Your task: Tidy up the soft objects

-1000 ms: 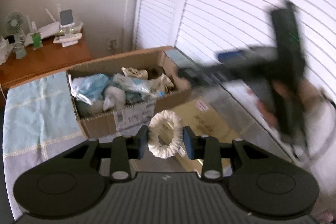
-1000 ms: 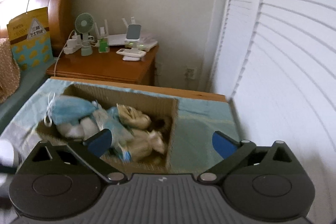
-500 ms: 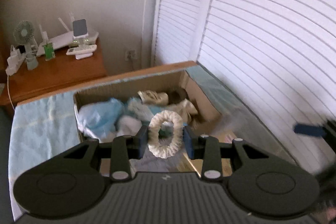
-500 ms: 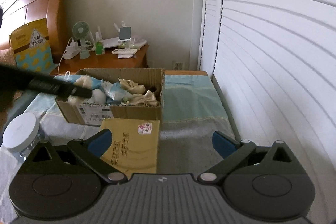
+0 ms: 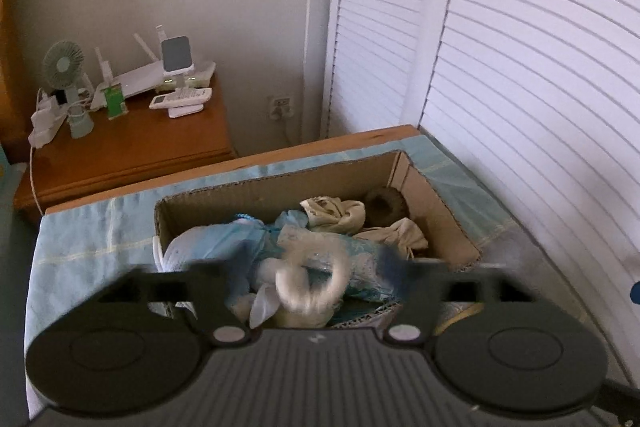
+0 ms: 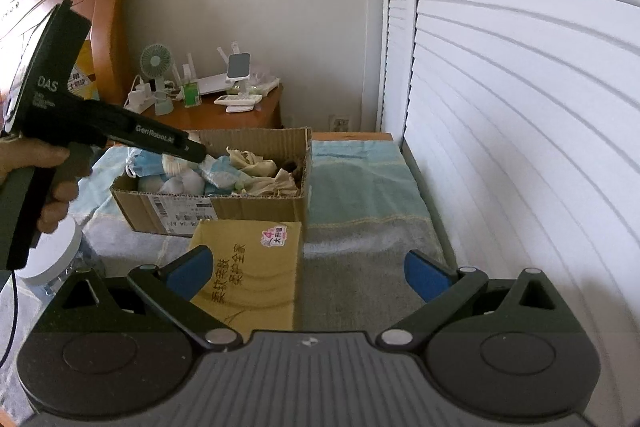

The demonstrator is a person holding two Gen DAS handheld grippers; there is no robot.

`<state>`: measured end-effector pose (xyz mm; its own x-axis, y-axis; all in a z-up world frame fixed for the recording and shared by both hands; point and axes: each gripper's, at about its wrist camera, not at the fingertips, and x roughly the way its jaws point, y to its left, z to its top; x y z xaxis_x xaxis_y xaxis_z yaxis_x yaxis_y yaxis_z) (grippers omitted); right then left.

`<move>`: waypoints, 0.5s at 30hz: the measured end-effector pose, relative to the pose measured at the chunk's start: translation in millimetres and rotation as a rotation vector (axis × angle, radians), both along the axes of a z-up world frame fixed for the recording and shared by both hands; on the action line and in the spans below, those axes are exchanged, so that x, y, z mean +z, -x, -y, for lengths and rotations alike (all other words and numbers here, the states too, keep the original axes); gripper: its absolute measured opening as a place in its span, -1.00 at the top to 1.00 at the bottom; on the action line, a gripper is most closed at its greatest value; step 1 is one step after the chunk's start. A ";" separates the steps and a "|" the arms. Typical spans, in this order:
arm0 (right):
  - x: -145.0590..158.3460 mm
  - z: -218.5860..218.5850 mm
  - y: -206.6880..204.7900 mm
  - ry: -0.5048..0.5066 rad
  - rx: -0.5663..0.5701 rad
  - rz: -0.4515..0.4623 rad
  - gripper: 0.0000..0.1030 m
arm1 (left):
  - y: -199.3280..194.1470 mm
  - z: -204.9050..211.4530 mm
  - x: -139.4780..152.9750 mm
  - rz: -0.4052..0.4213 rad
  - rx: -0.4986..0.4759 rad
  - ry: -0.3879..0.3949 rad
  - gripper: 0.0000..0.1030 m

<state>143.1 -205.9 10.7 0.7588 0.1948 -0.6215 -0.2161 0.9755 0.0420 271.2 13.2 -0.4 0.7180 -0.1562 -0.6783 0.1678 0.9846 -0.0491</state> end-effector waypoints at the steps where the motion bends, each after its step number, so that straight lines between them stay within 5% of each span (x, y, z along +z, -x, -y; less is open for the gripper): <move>1: 0.9 0.7 0.4 -0.001 -0.001 0.002 -1.00 | 3.8 -0.5 1.3 0.025 0.017 0.001 -0.96; 15: 13.0 2.8 9.9 -0.012 -0.013 0.021 -1.00 | 50.4 5.0 19.6 0.104 0.010 -0.036 -0.99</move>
<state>133.2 -208.7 23.7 0.7740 0.1920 -0.6034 -0.2039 0.9777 0.0495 220.7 8.3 19.2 0.7863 -0.1252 -0.6051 0.1599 0.9871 0.0035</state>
